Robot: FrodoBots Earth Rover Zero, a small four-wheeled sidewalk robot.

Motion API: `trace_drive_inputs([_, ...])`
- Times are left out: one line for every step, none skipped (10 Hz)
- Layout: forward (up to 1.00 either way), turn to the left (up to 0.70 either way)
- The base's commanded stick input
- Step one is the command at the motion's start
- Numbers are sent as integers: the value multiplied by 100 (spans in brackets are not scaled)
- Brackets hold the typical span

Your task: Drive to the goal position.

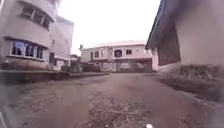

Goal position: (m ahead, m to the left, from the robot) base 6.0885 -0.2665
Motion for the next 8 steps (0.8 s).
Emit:
trace_drive_inputs([70, 0])
trace_drive_inputs([70, 0])
trace_drive_inputs([70, 0])
trace_drive_inputs([70, 0])
trace_drive_inputs([70, 0])
trace_drive_inputs([70, 0])
trace_drive_inputs([70, 0])
trace_drive_inputs([70, 0])
